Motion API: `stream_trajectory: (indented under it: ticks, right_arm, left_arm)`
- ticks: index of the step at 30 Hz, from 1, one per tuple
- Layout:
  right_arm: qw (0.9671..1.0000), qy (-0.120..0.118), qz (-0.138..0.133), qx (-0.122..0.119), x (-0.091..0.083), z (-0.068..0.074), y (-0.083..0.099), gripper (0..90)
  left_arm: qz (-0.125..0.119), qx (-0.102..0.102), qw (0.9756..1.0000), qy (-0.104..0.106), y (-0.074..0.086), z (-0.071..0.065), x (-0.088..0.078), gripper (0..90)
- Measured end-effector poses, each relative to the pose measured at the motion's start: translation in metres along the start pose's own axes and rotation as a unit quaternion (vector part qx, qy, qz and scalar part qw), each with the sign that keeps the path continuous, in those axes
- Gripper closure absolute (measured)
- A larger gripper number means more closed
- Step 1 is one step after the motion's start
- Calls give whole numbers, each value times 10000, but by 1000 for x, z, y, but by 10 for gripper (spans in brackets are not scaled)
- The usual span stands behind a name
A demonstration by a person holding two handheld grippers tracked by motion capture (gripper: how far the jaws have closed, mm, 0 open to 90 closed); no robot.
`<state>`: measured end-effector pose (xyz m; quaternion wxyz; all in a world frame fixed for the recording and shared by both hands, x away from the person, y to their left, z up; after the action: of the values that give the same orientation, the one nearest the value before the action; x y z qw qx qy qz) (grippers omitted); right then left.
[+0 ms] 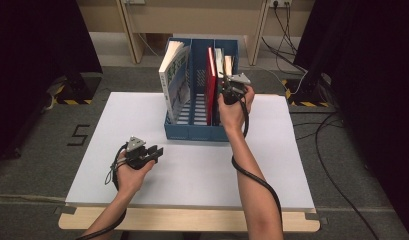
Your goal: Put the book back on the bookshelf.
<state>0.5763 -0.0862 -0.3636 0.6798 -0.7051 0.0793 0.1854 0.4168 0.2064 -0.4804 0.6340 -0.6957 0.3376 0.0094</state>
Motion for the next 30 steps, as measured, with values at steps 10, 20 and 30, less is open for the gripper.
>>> stream_trajectory:
  ticks: [10,20,30]
  right_arm:
    - [9998,-162,1,-113,-23,-1,12,709]
    - [9998,-181,-40,10,-38,-14,10,701]
    - [9996,-249,84,124,-46,-22,26,690]
  left_arm:
    - [-15,19,10000,3,-1,-2,0,668]
    - [-14,32,10000,41,-1,-6,1,666]
    - [-35,26,10000,43,-1,-7,1,660]
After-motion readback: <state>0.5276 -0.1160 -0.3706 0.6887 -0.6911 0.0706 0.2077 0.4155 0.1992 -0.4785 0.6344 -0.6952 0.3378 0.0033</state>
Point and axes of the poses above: each handheld gripper's, and its own axes: x roughly forward along the jaws, y roughly out of its underside, z roughly to its left, the point moved 2 cm from there along x, roughly forward along the jaws, and after that the axes turned 3 degrees about -z, right-handed, at the moved point
